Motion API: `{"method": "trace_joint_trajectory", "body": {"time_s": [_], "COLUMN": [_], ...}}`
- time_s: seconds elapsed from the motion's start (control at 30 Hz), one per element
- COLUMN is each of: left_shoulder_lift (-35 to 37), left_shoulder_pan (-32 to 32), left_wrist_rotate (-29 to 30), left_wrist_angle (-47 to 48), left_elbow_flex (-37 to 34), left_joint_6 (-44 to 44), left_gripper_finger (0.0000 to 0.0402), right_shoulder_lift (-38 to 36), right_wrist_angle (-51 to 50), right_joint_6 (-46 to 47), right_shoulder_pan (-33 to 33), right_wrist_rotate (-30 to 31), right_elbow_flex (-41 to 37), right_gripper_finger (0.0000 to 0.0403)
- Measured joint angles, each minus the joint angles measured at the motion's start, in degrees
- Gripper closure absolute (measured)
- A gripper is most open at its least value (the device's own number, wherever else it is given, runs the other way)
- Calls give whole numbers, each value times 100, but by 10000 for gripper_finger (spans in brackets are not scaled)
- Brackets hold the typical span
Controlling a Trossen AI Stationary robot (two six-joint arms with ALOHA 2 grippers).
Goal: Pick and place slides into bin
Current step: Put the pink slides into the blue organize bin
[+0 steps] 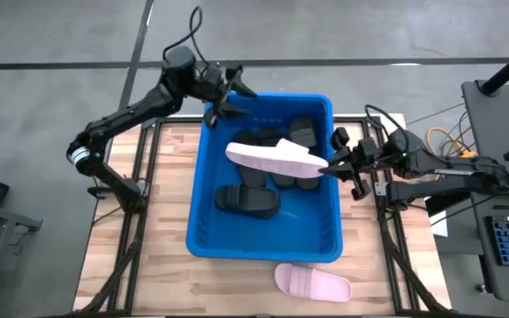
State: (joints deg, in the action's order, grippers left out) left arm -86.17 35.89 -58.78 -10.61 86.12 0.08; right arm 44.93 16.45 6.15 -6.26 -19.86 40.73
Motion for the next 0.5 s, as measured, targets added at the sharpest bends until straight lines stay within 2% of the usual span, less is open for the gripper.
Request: {"method": "trace_joint_trajectory", "body": {"time_s": [0.17, 0.5], "left_shoulder_lift": [-208, -532], "left_shoulder_pan": [-337, -521], "left_wrist_rotate": [-316, -63], "left_wrist_angle": [-243, -284], "left_elbow_flex": [32, 20], "left_joint_6": [-178, 280], "left_gripper_finger": [185, 185], "right_shoulder_lift": [175, 247], "right_wrist_angle": [71, 574], "right_joint_6": [-39, 112], "right_shoulder_pan": [-1, -2], "right_wrist_rotate": [32, 38], "right_elbow_flex": [0, 0], "right_gripper_finger": [375, 377]}}
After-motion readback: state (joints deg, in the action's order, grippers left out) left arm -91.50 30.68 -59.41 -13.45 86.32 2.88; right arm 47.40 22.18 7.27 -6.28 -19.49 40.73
